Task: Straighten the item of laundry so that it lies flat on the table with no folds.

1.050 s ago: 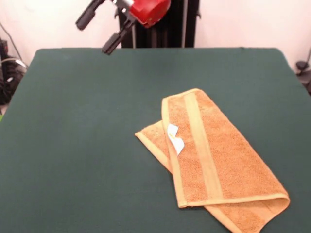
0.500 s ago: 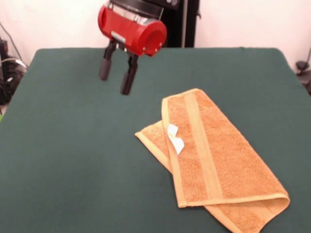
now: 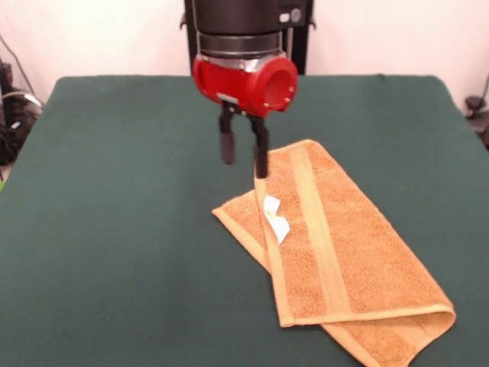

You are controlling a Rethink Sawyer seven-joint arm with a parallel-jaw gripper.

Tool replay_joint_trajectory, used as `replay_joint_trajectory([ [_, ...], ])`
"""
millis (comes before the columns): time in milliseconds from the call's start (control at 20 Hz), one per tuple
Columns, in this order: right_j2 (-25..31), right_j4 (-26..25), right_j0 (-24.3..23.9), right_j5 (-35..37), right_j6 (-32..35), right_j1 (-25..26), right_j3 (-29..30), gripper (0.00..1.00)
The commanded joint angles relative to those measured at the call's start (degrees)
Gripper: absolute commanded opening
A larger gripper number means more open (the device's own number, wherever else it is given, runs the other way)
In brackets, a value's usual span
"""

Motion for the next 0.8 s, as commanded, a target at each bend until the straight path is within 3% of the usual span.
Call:
replay_joint_trajectory([
  [50,22.6,4.3,-6.2,-1.2,-22.7,8.7,9.8,1.0],
  [250,28.1,1.8,-9.9,-2.3,-27.8,12.4,9.9,1.0],
  [550,27.3,-9.6,-8.4,-1.7,-37.0,9.2,6.7,1.0],
  [800,28.3,-13.4,-8.8,-2.7,-39.2,10.9,6.0,1.0],
])
